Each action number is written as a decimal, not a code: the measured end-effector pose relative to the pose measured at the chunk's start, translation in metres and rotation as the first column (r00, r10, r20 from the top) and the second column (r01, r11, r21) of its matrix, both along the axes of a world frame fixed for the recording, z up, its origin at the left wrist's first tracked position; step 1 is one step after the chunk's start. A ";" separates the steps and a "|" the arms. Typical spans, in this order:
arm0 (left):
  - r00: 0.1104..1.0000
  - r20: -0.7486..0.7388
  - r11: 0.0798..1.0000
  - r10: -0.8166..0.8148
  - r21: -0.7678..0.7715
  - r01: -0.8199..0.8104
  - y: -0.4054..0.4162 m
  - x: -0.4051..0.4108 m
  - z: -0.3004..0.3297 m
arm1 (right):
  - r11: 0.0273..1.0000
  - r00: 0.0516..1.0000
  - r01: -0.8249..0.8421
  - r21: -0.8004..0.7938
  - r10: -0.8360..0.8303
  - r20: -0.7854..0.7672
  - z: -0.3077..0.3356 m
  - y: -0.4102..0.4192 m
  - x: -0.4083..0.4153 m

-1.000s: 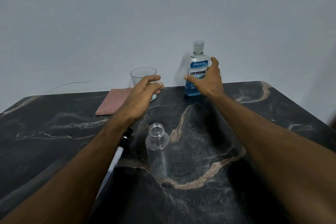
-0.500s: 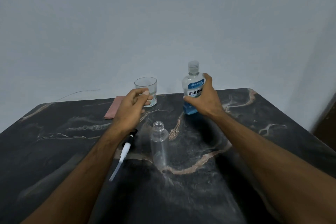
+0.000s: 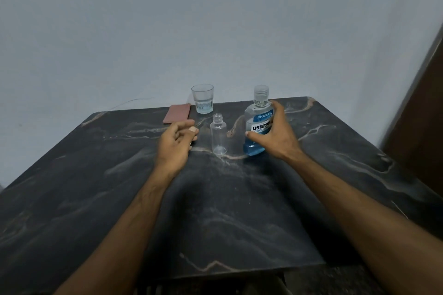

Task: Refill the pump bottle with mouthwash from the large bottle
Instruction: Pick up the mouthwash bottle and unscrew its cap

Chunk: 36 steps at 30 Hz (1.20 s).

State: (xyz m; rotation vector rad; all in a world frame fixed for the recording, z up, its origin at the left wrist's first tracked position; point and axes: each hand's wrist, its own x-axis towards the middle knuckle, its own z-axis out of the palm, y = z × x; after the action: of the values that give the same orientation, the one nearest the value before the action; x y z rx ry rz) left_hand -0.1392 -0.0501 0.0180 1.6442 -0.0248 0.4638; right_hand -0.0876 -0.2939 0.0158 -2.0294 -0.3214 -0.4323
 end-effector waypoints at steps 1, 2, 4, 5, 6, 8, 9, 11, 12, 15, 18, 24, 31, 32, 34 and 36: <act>1.000 0.004 1.000 -0.005 0.014 0.004 -0.002 -0.006 -0.002 | 1.000 1.000 -0.004 -0.003 0.004 -0.002 -0.001 0.001 -0.008; 1.000 0.006 0.999 -0.013 0.030 0.013 -0.005 -0.012 -0.003 | 1.000 1.000 -0.010 -0.001 0.010 -0.006 -0.002 0.001 -0.014; 0.999 0.009 0.995 -0.034 0.090 0.033 -0.012 -0.020 -0.007 | 1.000 1.000 -0.020 0.000 0.020 -0.014 -0.004 0.002 -0.025; 0.999 0.013 0.991 -0.046 0.126 0.044 -0.015 -0.023 -0.009 | 1.000 1.000 -0.021 0.001 0.021 -0.014 -0.005 0.003 -0.029; 0.998 0.017 0.987 -0.058 0.153 0.055 -0.018 -0.024 -0.011 | 1.000 1.000 -0.020 0.001 0.020 -0.014 -0.005 0.004 -0.032; 0.996 0.013 0.978 -0.088 0.191 0.084 -0.023 -0.023 -0.013 | 1.000 1.000 -0.020 -0.001 0.020 -0.016 -0.007 0.008 -0.033; 0.994 0.008 0.974 -0.105 0.201 0.101 -0.026 -0.023 -0.014 | 1.000 1.000 -0.022 -0.003 0.022 -0.013 -0.006 0.011 -0.034; 0.991 -0.004 0.968 -0.132 0.212 0.130 -0.033 -0.023 -0.017 | 1.000 1.000 -0.020 -0.007 0.020 0.003 -0.006 0.014 -0.039; 0.989 -0.014 0.964 -0.144 0.223 0.143 -0.036 -0.023 -0.019 | 1.000 1.000 -0.022 -0.008 0.022 0.009 -0.006 0.017 -0.041; 0.978 -0.071 0.949 -0.194 0.238 0.206 -0.051 -0.027 -0.034 | 1.000 1.000 -0.018 -0.003 0.018 0.018 -0.016 0.017 -0.054; 0.966 -0.114 0.933 -0.230 0.258 0.252 -0.059 -0.027 -0.039 | 1.000 0.998 -0.019 -0.006 0.019 0.054 -0.021 0.024 -0.063; 0.950 -0.099 0.918 -0.297 0.245 0.312 -0.074 -0.025 -0.036 | 0.999 0.997 0.010 -0.047 -0.006 0.077 -0.021 0.024 -0.070; 0.948 -0.091 0.923 -0.306 0.215 0.319 -0.077 -0.018 -0.038 | 0.983 0.990 0.098 -0.153 -0.080 0.119 0.014 0.003 -0.073; 0.948 -0.098 0.920 -0.303 0.228 0.318 -0.076 -0.017 -0.039 | 0.981 0.984 0.115 -0.154 -0.091 0.154 0.027 0.000 -0.073; 0.944 -0.114 0.911 -0.309 0.251 0.329 -0.076 -0.014 -0.038 | 0.973 0.970 0.132 -0.191 -0.086 0.229 0.055 -0.004 -0.072; 0.940 -0.135 0.904 -0.314 0.260 0.340 -0.076 -0.012 -0.037 | 0.946 0.964 0.126 -0.300 -0.046 0.260 0.082 -0.004 -0.068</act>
State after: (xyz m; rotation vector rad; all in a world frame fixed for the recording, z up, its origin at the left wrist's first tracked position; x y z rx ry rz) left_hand -0.1512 -0.1257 -0.0191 1.8930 -0.3087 0.1290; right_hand -0.1553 -0.2982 0.0982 -2.3096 -0.4821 -0.7349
